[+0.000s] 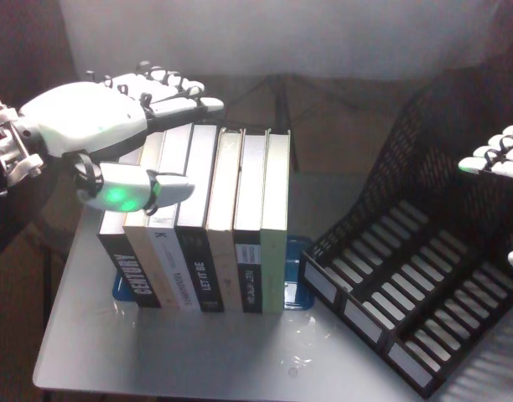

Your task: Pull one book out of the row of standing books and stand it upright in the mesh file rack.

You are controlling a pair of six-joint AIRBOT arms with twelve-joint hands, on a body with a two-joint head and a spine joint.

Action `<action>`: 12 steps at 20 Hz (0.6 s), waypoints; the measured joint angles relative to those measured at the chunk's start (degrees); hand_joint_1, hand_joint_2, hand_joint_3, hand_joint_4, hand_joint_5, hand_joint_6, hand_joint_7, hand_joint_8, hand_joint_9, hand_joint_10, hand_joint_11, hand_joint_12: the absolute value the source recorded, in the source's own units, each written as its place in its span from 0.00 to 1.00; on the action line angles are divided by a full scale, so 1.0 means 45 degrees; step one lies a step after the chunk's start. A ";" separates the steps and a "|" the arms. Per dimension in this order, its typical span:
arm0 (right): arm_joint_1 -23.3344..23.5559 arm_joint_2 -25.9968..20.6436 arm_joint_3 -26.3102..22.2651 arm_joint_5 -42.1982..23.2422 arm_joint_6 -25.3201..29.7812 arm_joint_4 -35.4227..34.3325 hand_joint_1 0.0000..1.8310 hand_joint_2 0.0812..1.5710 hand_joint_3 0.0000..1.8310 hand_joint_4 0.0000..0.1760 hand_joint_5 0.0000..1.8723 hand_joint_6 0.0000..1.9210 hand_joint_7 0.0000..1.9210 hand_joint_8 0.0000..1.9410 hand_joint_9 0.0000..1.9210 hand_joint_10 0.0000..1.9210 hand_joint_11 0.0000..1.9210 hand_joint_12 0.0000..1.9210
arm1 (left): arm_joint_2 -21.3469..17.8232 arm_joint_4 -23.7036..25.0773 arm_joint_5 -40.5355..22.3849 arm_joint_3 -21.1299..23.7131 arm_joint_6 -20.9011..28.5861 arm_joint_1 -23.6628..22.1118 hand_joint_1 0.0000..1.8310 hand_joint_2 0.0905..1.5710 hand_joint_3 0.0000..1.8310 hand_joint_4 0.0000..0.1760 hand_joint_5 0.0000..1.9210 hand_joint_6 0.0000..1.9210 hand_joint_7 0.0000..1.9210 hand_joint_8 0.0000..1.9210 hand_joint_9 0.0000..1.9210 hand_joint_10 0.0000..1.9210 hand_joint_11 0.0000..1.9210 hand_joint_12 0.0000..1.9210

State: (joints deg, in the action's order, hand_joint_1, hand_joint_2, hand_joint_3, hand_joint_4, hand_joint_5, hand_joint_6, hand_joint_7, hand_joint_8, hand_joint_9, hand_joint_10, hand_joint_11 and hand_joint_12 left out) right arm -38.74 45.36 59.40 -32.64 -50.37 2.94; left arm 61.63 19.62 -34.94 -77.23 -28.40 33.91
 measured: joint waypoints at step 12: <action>-0.0005 0.0350 0.0199 0.0185 -0.0010 0.0005 0.10 0.80 0.00 0.00 0.00 0.00 0.00 0.00 0.00 0.00 0.00 0.00 | 0.1054 0.1632 0.1579 -0.0767 0.0947 -0.0199 0.00 0.77 0.00 0.34 0.21 0.01 0.00 0.00 0.00 0.00 0.00 0.00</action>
State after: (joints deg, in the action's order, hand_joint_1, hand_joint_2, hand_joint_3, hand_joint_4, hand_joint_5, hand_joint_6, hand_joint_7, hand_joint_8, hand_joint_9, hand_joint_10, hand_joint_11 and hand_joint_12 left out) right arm -38.76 46.94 60.29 -31.81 -50.41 2.96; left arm 66.37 26.96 -27.83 -80.68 -24.14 33.01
